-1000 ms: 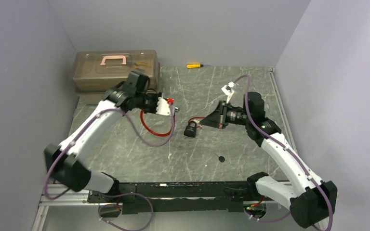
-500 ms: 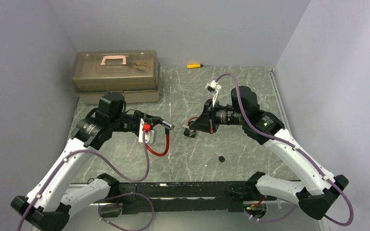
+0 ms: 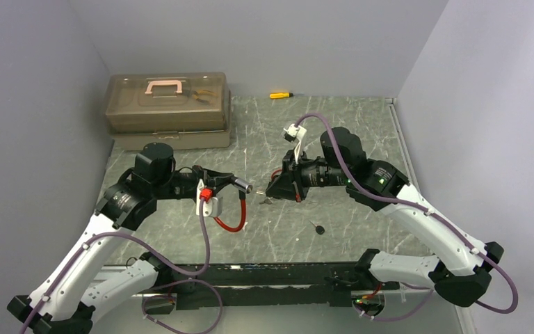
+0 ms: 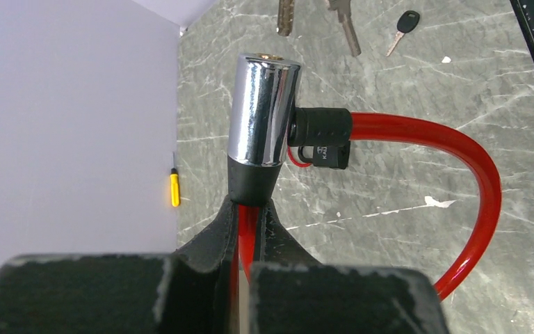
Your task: Unlock with the key
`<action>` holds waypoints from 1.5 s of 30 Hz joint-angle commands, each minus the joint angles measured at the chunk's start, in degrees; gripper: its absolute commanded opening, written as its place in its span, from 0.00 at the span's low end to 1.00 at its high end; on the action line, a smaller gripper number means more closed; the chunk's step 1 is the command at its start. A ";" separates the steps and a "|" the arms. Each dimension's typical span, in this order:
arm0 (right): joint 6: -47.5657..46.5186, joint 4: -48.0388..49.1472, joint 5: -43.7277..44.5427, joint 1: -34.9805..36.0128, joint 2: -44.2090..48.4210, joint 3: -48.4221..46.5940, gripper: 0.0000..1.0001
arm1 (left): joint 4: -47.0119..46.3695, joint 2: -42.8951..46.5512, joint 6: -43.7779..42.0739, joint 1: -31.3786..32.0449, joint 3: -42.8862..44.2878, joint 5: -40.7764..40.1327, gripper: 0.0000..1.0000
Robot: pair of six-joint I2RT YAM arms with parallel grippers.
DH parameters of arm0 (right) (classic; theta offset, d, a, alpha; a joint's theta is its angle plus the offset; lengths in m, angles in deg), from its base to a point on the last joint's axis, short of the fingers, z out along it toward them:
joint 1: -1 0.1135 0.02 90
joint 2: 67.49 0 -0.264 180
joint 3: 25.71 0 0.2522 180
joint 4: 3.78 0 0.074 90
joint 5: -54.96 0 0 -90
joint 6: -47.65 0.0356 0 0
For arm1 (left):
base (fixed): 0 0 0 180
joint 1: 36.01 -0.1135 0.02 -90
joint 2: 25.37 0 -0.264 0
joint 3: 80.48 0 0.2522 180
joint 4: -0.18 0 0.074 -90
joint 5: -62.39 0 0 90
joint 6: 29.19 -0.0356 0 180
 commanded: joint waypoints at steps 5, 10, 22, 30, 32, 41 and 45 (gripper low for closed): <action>-1.79 -1.76 6.04 2.97 -0.47 -3.11 0.00 | -2.66 -0.07 3.25 3.16 0.92 -3.26 0.00; -1.81 -0.77 8.23 3.12 -0.22 -2.80 0.00 | -2.42 -0.05 2.88 4.09 0.83 -3.54 0.00; -1.23 1.40 6.20 3.08 0.62 -2.72 0.00 | -1.97 -0.91 3.32 4.75 0.60 -5.67 0.00; -0.13 3.35 5.60 3.11 1.36 -1.43 0.00 | -3.29 -1.21 3.59 4.96 0.10 -6.62 0.00; -0.13 3.61 5.76 3.10 1.19 -1.35 0.00 | -3.36 -1.21 3.73 5.09 0.15 -6.66 0.00; 0.17 4.66 6.07 3.10 0.37 -0.59 0.00 | -3.74 -0.97 3.84 5.40 0.23 -6.70 0.00; 0.19 4.67 5.90 3.10 0.21 -0.24 0.00 | -3.80 -0.79 3.87 5.47 0.22 -6.90 0.00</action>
